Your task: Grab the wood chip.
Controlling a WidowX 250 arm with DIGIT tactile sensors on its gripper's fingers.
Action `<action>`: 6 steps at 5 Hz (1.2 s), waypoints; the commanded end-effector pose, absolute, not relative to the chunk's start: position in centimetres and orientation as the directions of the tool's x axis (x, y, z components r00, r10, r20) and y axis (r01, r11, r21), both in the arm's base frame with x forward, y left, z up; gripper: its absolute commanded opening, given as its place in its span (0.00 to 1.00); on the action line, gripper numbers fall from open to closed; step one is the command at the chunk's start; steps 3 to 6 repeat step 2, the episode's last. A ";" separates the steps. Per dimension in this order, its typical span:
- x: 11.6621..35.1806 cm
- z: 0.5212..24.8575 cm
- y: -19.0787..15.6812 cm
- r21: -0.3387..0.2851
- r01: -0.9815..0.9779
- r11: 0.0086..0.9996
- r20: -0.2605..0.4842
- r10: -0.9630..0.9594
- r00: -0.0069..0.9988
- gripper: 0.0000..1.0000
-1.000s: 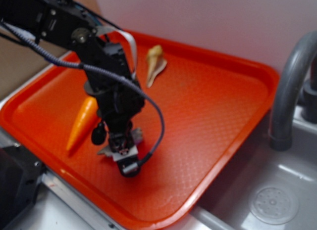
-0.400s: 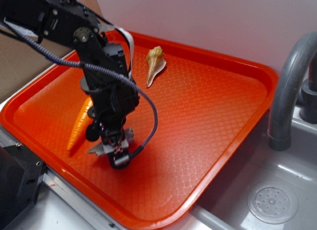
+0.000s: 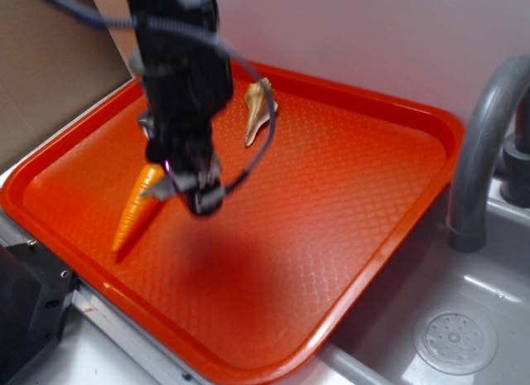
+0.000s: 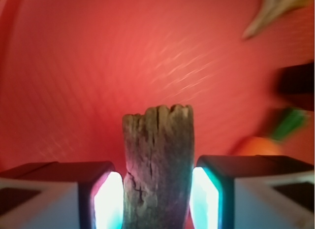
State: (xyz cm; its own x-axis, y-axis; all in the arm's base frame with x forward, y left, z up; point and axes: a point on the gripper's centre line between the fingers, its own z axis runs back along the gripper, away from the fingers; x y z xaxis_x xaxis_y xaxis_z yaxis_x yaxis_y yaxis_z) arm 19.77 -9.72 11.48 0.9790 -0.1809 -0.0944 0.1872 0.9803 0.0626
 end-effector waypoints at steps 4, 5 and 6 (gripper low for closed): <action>21.5 20.3 -7.1 -0.055 -0.042 0.998 0.055 0.045 0.997 0.00; 21.5 20.3 -7.1 -0.055 -0.042 0.998 0.055 0.045 0.997 0.00; 21.5 20.3 -7.1 -0.055 -0.042 0.998 0.055 0.045 0.997 0.00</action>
